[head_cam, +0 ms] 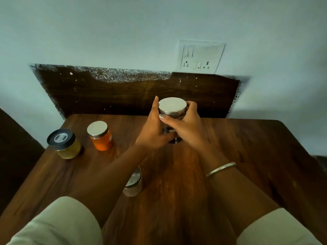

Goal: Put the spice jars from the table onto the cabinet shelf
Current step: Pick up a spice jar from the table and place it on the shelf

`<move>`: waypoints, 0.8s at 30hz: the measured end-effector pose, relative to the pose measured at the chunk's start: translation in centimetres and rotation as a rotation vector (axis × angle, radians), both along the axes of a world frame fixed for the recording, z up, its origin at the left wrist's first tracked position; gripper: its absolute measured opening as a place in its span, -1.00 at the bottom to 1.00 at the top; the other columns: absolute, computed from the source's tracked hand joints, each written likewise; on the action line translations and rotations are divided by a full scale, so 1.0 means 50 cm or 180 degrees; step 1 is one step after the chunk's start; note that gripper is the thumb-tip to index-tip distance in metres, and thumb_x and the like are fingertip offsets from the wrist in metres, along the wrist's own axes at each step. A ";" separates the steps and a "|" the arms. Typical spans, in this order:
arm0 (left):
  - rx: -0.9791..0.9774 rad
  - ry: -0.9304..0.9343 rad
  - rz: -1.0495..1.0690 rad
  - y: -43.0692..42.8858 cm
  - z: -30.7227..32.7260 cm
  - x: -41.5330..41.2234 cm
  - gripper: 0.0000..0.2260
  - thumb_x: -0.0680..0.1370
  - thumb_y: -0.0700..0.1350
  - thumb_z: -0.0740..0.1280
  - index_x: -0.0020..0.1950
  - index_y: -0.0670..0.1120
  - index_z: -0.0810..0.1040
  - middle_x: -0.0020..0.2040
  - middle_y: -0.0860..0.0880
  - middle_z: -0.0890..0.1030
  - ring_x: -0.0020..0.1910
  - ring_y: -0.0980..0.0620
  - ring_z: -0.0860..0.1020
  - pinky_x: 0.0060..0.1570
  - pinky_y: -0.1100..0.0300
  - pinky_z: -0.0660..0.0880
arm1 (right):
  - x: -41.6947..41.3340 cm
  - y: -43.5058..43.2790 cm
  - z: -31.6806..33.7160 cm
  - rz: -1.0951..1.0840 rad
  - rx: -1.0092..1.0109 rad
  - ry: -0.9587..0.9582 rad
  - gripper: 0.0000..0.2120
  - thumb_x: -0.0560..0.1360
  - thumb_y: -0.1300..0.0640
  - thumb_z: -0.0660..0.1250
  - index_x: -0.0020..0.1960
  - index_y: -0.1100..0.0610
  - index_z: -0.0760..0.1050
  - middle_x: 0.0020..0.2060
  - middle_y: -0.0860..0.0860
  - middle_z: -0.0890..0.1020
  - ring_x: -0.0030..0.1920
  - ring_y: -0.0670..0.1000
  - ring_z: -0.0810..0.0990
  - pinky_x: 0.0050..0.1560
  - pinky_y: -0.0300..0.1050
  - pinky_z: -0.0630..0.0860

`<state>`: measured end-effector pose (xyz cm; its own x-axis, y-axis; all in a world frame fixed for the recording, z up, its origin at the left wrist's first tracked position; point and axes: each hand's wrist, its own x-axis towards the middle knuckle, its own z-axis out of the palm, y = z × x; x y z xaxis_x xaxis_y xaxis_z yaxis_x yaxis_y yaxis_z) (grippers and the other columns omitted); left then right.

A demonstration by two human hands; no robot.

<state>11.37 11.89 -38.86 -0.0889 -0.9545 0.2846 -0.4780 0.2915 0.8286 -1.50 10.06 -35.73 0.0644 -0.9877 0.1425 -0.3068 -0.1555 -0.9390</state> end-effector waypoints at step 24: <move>-0.0254 0.1210 -0.0143 0.208 0.182 -0.164 -0.02 0.35 -0.15 0.43 0.51 0.00 -0.22 0.25 0.28 0.36 0.23 0.27 0.46 0.19 0.16 0.50 | -0.198 0.175 0.124 0.0771 -0.0293 -0.0790 -0.25 0.32 -0.41 0.26 0.39 -0.05 0.30 0.06 -0.08 0.61 0.12 -0.05 0.59 0.16 0.08 0.52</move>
